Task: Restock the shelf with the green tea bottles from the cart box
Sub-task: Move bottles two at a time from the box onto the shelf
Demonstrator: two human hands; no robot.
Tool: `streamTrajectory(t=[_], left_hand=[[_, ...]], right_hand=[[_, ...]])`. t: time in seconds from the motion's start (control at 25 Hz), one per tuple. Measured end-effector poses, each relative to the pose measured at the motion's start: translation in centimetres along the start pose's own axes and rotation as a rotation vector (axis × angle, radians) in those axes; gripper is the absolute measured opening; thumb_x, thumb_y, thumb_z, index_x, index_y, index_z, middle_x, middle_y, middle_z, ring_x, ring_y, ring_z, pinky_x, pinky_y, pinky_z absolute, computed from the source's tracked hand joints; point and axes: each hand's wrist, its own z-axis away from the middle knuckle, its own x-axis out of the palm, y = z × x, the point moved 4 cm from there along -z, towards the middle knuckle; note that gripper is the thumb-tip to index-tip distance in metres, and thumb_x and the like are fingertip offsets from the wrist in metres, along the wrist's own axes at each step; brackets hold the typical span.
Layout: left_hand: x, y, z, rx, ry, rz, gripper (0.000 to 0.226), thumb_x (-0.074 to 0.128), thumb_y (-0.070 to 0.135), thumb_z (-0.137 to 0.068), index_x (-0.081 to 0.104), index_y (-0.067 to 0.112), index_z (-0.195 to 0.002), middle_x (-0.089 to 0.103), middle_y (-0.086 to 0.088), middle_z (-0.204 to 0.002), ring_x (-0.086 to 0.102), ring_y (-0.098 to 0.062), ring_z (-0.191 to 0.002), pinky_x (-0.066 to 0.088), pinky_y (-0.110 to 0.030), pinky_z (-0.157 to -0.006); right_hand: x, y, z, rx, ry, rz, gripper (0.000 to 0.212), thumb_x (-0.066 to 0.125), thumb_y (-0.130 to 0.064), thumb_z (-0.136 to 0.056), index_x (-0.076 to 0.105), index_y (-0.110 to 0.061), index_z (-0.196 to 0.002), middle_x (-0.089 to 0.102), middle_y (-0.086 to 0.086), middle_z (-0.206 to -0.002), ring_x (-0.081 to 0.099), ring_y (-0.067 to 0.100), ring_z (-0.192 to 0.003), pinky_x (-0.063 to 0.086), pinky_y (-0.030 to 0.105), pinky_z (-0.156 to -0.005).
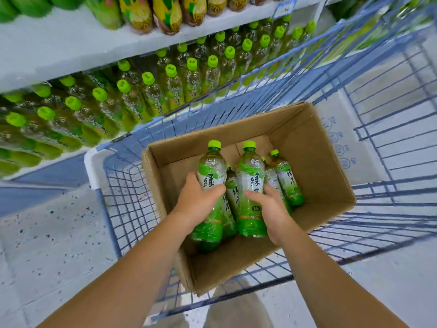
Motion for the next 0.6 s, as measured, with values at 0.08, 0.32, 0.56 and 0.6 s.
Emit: streamTrajectory(t=[0.08, 0.32, 0.56, 0.6], left_hand=[[-1.3, 1.5, 2.5, 0.027, -0.026, -0.037, 0.055, 0.077, 0.038, -0.074, 0.049, 0.022, -0.119, 0.065, -0.002, -0.102, 0.067, -0.019, -0.090, 0.057, -0.045, -0.084], [-6.7, 3.9, 8.3, 0.093, -0.068, -0.064, 0.062, 0.077, 0.037, -0.076, 0.042, 0.024, -0.125, 0.062, -0.001, -0.109, 0.065, -0.022, -0.098, 0.056, -0.049, -0.088], [-13.6, 4.7, 14.1, 0.153, -0.012, -0.040, 0.057, 0.075, 0.019, -0.084, 0.041, 0.019, -0.130, 0.060, -0.005, -0.105, 0.064, -0.022, -0.090, 0.054, -0.036, -0.068], [-14.8, 4.5, 15.2, 0.153, 0.007, -0.033, 0.055, 0.074, 0.021, -0.085, 0.041, 0.019, -0.129, 0.059, -0.005, -0.106, 0.063, -0.021, -0.091, 0.053, -0.036, -0.067]], right_hand=[[1.1, -1.3, 3.3, -0.026, 0.020, 0.002, 0.029, 0.066, -0.014, -0.093, 0.064, -0.016, -0.121, 0.073, 0.004, -0.105, 0.071, 0.017, -0.090, 0.054, 0.027, -0.063], [4.2, -2.6, 10.5, -0.095, 0.068, 0.054, 0.018, 0.066, -0.017, -0.092, 0.068, -0.017, -0.110, 0.073, 0.009, -0.104, 0.071, 0.026, -0.095, 0.059, 0.048, -0.085], [8.8, -4.5, 15.1, -0.193, 0.018, 0.183, 0.026, 0.069, -0.030, -0.091, 0.065, -0.020, -0.114, 0.071, 0.006, -0.105, 0.070, 0.021, -0.092, 0.060, 0.039, -0.075], [9.8, -4.8, 15.7, -0.212, -0.006, 0.199, 0.026, 0.069, -0.032, -0.091, 0.065, -0.021, -0.114, 0.072, 0.005, -0.105, 0.070, 0.020, -0.090, 0.060, 0.037, -0.072]])
